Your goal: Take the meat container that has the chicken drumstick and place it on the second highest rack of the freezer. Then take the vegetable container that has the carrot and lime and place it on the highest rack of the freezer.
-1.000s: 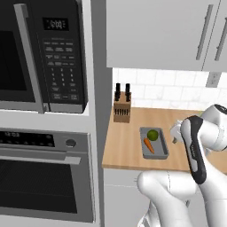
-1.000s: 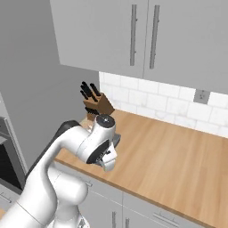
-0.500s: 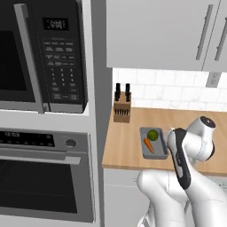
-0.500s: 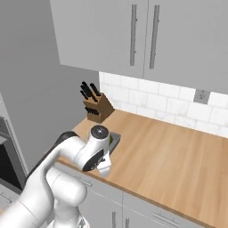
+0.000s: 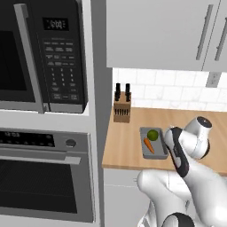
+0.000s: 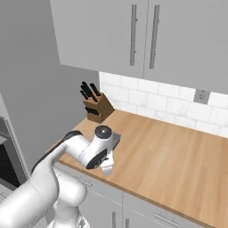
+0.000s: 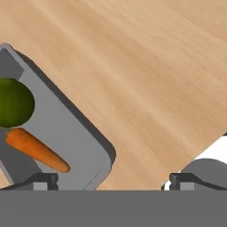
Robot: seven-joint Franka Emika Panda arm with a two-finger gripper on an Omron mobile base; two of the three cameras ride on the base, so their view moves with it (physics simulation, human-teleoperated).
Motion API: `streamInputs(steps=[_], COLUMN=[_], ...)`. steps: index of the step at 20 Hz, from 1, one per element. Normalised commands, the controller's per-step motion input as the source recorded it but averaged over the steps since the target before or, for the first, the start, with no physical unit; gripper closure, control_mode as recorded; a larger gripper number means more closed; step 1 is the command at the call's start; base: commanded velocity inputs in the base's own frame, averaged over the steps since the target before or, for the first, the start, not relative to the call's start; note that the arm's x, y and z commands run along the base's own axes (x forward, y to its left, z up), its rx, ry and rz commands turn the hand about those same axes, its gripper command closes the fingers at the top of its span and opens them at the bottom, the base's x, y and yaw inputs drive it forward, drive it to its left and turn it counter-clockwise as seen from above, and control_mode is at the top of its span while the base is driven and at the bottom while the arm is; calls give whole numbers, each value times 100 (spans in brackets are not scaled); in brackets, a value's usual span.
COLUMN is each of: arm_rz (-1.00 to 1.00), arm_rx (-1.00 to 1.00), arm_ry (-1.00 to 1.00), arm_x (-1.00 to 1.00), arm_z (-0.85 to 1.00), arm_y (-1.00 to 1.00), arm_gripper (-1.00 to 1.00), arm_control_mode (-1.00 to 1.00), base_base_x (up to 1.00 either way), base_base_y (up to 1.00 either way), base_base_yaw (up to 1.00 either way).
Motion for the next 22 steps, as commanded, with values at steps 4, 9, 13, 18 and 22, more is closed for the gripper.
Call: streamInputs(steps=[4,9,13,18,22], arm_rz=[-3,0,0,0,0], arm_rx=[0,1,5,0,0], arm_ry=[17,23,21,15,9], arm_x=[42,30,6,0,-8], arm_z=[-31,-40,-11,-26,-44], arm_y=[12,2,0,11,9], arm_gripper=[-100,-100,-100,-100,-100], arm_control_mode=[-100,-100,-100,-100,-100], base_base_x=[0,0,0,0,0], base_base_y=[0,0,0,0,0], base_base_yaw=[0,0,0,0,0])
